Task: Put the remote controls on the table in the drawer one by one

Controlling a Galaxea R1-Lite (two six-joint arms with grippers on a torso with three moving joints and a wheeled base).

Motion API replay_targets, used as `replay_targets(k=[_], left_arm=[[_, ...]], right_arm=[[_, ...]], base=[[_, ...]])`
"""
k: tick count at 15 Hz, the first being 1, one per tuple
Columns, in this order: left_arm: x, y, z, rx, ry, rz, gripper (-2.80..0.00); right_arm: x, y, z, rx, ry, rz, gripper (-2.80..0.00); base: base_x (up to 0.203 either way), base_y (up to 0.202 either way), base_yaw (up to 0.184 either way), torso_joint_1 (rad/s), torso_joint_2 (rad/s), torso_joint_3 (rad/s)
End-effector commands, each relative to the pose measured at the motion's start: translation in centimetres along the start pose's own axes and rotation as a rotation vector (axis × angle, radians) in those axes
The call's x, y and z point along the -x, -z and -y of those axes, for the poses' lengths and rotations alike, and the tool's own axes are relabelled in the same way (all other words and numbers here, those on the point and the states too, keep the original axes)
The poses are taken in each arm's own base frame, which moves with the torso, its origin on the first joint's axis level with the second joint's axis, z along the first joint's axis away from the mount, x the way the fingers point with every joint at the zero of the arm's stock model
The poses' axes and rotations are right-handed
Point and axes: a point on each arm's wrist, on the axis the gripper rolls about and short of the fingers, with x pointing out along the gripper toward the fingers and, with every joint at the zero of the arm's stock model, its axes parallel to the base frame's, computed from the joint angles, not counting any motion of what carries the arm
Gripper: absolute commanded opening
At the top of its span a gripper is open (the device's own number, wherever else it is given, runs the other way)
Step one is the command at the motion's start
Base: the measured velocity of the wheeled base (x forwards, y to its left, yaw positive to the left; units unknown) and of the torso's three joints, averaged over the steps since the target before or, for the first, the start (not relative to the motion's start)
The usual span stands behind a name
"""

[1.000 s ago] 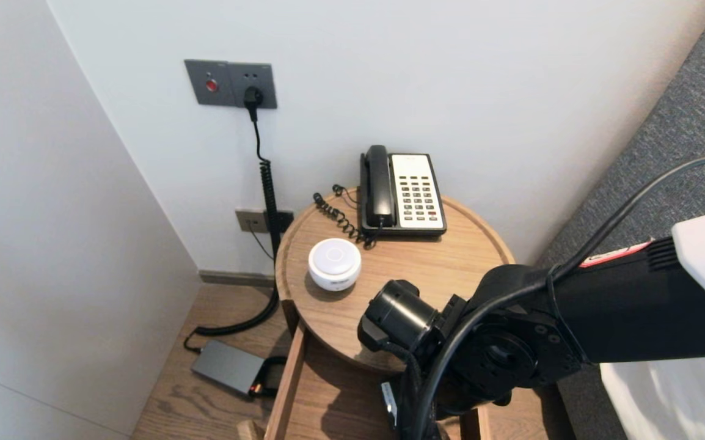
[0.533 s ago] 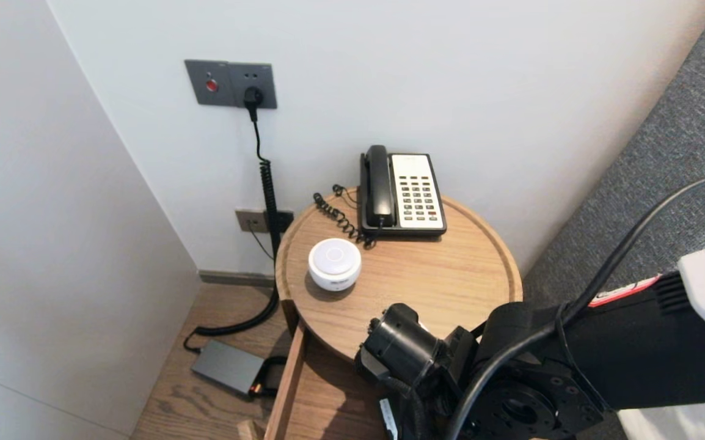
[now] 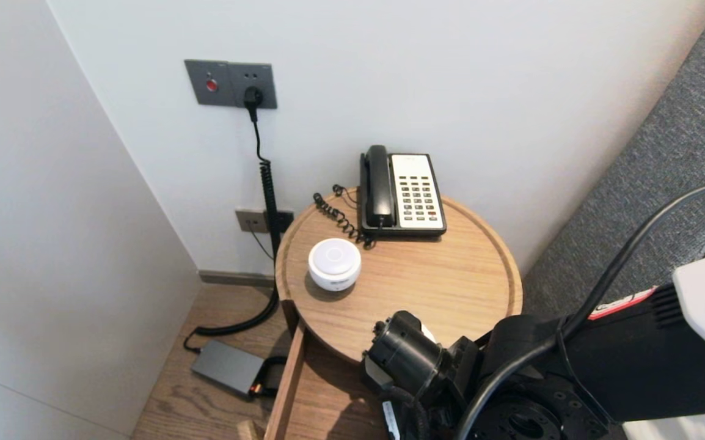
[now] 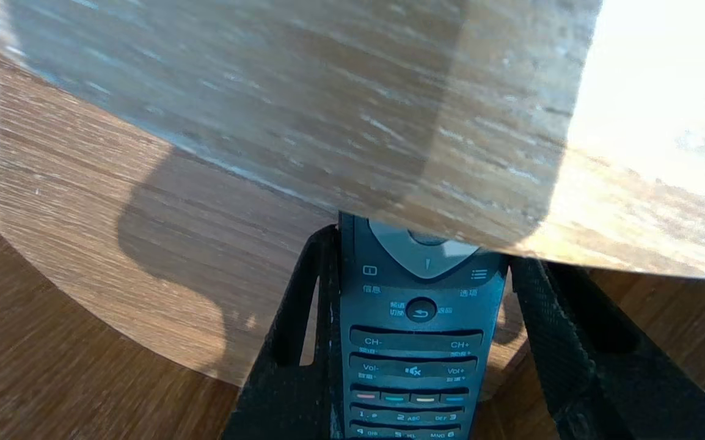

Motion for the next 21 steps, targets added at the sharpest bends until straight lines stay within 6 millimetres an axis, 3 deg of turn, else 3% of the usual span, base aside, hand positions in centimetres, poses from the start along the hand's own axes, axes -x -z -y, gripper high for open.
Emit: replay_targets(k=[1, 21], left_arm=[[-0.1, 0.4, 0.0, 0.0, 0.0, -0.012, -2.8], [-0.1, 0.4, 0.0, 0.0, -0.001, -0.012, -2.8]], right_arm=[[-0.3, 0.1, 0.1, -0.004, 0.008, -0.01, -2.8], [-2.6, 0.5, 0.1, -0.024, 0.036, 0.054, -2.8]], base=[[0.0, 0.0, 0.0, 0.0, 0.0, 0.0], [0.0, 0.0, 0.0, 0.0, 0.0, 0.0]])
